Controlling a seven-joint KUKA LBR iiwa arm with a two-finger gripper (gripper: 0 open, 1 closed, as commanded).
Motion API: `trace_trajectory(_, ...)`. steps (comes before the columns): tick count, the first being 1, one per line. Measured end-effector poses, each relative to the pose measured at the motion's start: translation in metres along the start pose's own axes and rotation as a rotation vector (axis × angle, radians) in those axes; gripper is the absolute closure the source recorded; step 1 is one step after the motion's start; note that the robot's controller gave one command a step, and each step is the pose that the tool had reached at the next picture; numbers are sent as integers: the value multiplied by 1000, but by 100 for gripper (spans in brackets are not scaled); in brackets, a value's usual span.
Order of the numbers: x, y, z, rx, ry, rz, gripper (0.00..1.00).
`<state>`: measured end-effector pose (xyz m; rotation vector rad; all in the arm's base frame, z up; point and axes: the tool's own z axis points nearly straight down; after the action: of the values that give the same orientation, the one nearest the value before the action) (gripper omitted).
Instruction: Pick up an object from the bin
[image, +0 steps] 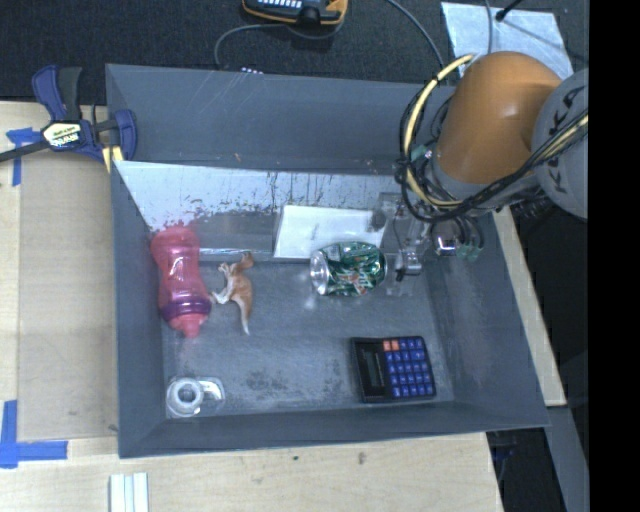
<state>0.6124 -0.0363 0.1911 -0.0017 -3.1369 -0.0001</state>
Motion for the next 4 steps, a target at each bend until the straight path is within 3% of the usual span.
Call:
trace_trajectory(1, -2, 0, -5, 0, -9, 0, 0)
trace_trajectory(2, 4, -1, 50, 0, -12, 41, 0)
trace_trajectory(3, 0, 9, 104, 0, -13, 45, 0)
trace_trajectory(4, 10, 5, 89, -1, -16, 60, 100)
